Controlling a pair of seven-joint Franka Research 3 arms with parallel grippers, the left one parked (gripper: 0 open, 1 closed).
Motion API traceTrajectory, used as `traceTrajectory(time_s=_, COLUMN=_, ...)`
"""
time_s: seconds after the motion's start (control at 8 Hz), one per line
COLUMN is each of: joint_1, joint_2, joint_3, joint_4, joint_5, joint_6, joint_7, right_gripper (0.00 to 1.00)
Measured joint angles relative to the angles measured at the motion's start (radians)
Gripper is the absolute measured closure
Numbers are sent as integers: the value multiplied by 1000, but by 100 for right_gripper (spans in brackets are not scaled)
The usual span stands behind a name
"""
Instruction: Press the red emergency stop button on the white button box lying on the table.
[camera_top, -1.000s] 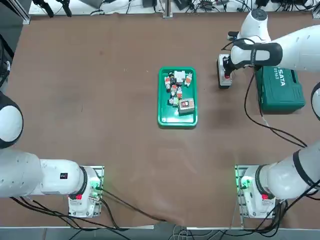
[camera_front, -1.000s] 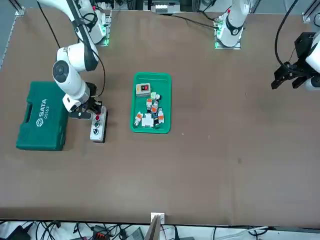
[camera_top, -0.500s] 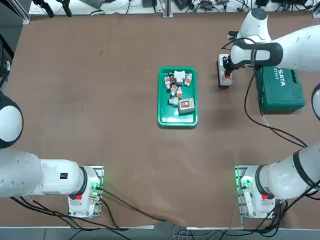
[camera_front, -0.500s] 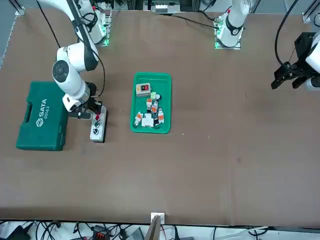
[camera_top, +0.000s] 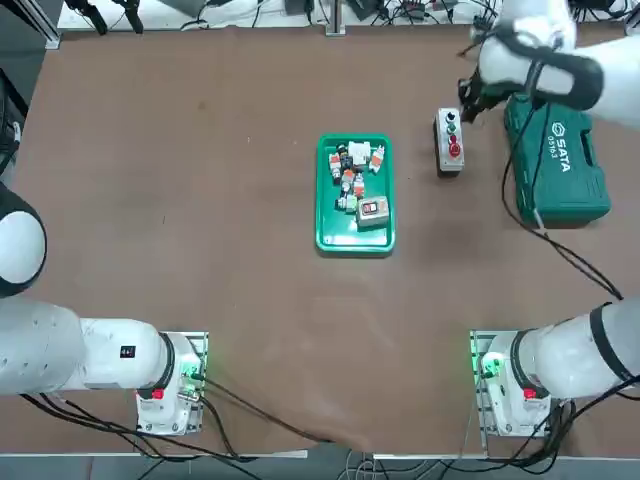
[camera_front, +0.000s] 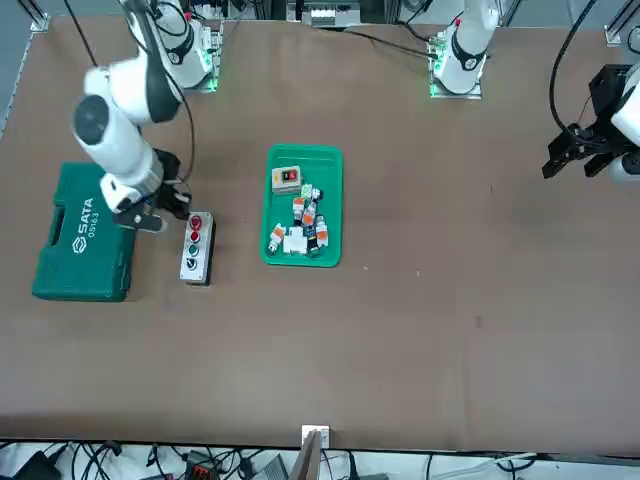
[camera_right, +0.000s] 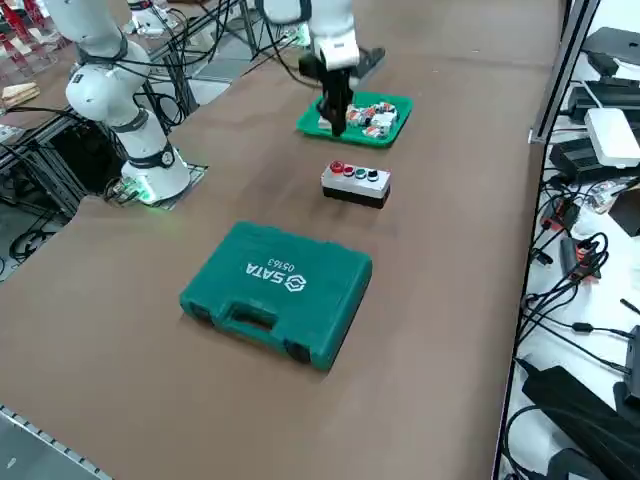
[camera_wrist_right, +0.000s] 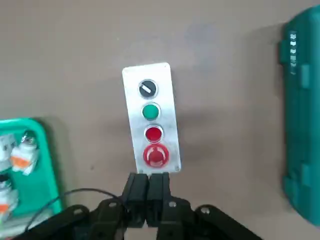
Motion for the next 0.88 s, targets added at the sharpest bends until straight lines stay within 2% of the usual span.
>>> traceTrajectory(time_s=0.25, joint_1=0, joint_2=-17, joint_3=0, joint_4=155, joint_5=-7, joint_6=-244, joint_7=3, right_gripper=63)
traceTrajectory(time_s=0.62, joint_1=-46, joint_2=-10, joint_3=-13, joint_4=291, joint_5=-21, joint_6=-389, joint_7=-12, right_gripper=4)
traceTrajectory(time_s=0.88, joint_1=-137, joint_2=-8, joint_3=-33, joint_4=397, joint_5=-23, joint_6=-475, joint_7=-72, right_gripper=0)
